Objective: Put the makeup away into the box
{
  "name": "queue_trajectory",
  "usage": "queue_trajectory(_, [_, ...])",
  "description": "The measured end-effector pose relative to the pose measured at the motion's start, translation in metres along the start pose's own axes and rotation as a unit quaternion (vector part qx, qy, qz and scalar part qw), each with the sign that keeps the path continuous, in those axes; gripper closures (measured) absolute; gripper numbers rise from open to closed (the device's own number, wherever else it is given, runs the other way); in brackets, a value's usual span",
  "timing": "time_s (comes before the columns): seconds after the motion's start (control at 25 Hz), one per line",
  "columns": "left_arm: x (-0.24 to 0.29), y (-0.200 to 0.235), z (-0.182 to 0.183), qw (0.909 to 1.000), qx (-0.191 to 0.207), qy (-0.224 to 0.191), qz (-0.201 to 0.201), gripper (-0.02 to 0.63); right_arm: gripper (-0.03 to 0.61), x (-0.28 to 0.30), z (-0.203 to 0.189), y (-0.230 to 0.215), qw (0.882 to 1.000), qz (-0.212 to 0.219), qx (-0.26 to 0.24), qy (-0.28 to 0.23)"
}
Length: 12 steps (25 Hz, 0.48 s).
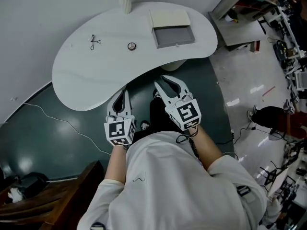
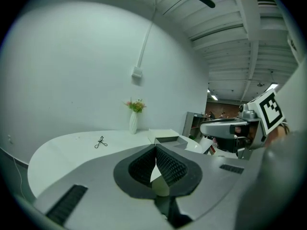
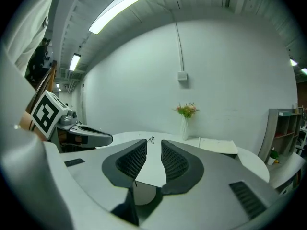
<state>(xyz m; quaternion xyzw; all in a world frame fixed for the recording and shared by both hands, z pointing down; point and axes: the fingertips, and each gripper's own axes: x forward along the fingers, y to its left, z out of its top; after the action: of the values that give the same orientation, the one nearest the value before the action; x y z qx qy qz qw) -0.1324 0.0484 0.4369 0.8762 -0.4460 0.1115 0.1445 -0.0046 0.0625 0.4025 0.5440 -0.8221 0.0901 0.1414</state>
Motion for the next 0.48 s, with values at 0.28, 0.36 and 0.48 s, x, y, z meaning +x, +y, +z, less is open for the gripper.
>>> queue_trajectory(0.28, [0.078, 0.029, 0.008, 0.9991, -0.008, 0.022, 0.037, 0.596, 0.471, 0.078, 0.01, -0.049, 0.998, 0.053, -0.015, 0.022])
queue_trajectory(0.36, [0.097, 0.032, 0.006, 0.998, -0.016, 0.04, 0.046, 0.595, 0.466, 0.095, 0.013, -0.059, 0.996, 0.074, -0.016, 0.038])
queue_trajectory(0.48, [0.124, 0.04, 0.001, 0.9957, -0.029, 0.063, 0.061, 0.595, 0.462, 0.121, 0.009, -0.076, 0.993, 0.098, -0.017, 0.056])
